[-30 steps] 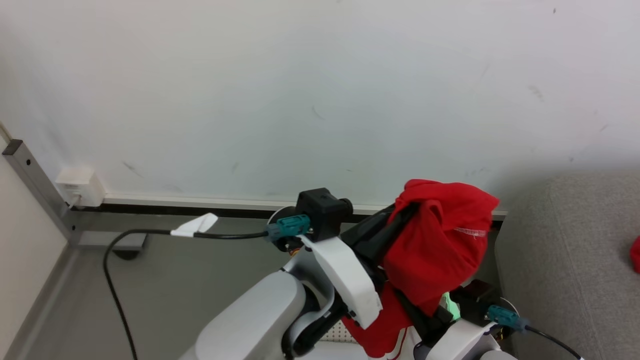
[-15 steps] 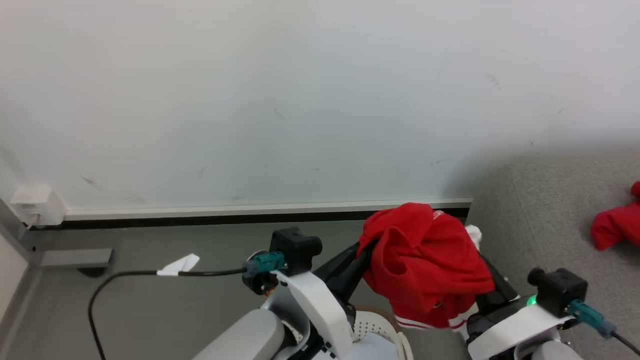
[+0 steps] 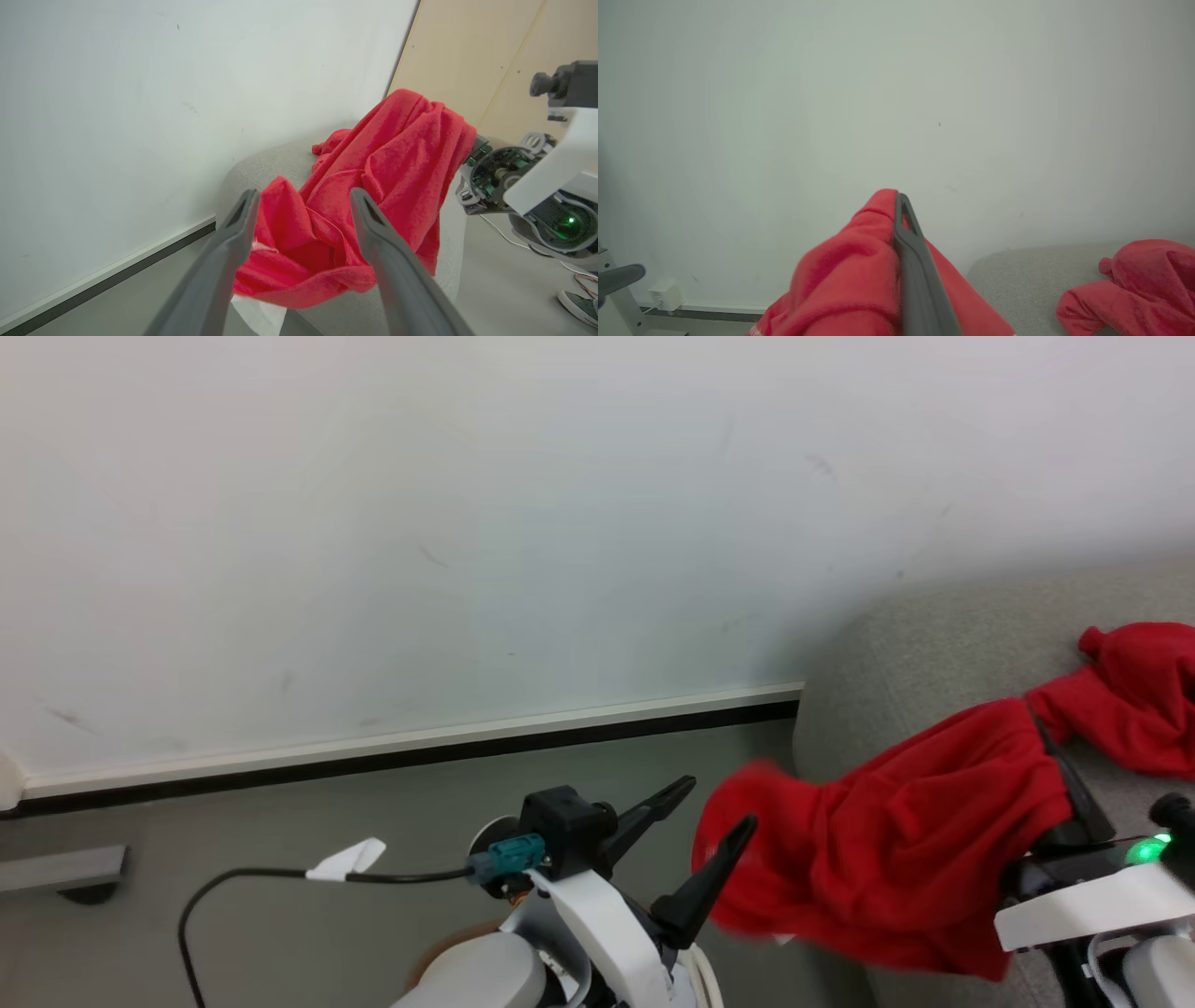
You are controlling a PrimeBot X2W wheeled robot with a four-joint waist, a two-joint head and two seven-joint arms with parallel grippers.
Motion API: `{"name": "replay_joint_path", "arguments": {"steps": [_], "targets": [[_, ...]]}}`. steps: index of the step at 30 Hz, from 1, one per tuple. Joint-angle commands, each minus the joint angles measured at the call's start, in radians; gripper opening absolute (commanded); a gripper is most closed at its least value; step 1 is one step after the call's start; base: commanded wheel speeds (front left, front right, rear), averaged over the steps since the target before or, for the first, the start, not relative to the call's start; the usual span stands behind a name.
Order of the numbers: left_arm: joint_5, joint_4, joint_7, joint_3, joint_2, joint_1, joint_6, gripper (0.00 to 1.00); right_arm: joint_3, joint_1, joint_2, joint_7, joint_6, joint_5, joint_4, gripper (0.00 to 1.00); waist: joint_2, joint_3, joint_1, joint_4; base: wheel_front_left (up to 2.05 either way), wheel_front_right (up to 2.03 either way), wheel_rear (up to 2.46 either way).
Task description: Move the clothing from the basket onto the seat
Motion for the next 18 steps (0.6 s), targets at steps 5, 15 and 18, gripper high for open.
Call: {"name": "replay_joint_path", "arguments": {"steps": [5, 15, 18], "targets": [[0.033, 0.007, -0.021, -0.008, 0.018, -0.008, 0.007, 1.0, -0.08, 0.01, -0.047, 0.0, -0.002, -0.008, -0.052, 0.0, 0.0, 0.019, -0.0001, -0.109, 0.0, 0.0, 0.0], [0.065, 0.028, -0.04, -0.028, 0.025, -0.031, 0.016, 1.0, -0.158, 0.049, -0.069, 0.0, -0.002, -0.002, -0.133, 0.0, 0.0, 0.059, -0.0001, -0.257, 0.0, 0.0, 0.0], [0.073, 0.041, -0.049, -0.034, 0.026, -0.039, 0.012, 1.0, -0.171, 0.06, -0.066, 0.0, -0.002, -0.002, -0.15, 0.0, 0.0, 0.075, -0.0001, -0.293, 0.0, 0.0, 0.0]]}}
